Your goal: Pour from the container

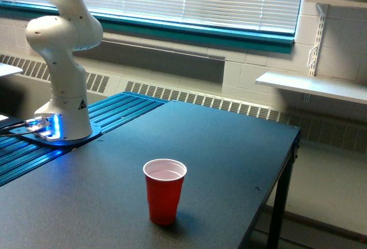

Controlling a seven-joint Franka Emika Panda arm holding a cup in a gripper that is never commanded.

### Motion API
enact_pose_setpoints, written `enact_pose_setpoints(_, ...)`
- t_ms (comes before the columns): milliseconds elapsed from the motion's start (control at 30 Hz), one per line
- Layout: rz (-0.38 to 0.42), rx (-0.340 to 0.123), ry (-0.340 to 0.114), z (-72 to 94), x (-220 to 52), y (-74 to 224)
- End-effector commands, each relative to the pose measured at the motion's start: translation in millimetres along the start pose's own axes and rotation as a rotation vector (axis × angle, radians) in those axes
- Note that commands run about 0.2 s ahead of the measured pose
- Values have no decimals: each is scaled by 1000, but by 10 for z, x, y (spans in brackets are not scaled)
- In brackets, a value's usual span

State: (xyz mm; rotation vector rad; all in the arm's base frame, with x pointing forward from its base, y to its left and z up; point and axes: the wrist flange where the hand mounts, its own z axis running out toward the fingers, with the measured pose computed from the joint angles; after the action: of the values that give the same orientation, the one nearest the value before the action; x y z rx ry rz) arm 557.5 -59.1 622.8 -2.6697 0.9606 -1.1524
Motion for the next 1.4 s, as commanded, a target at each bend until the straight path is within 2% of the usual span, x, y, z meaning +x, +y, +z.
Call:
enact_pose_setpoints(33, -7, -13, 11, -30, -37, 182)
enact_pose_setpoints(533, 52, -131, 0, 43, -268, 812)
enact_pose_setpoints(767, 78, -181, -19, 125, -433, 1119)
enact_pose_setpoints(933, 96, -195, -36, 198, -562, 1348)
enact_pose_setpoints(1200, 118, -243, -61, 305, -791, 1709)
enact_pose_setpoints(1400, 114, -299, -74, 345, -909, 1897)
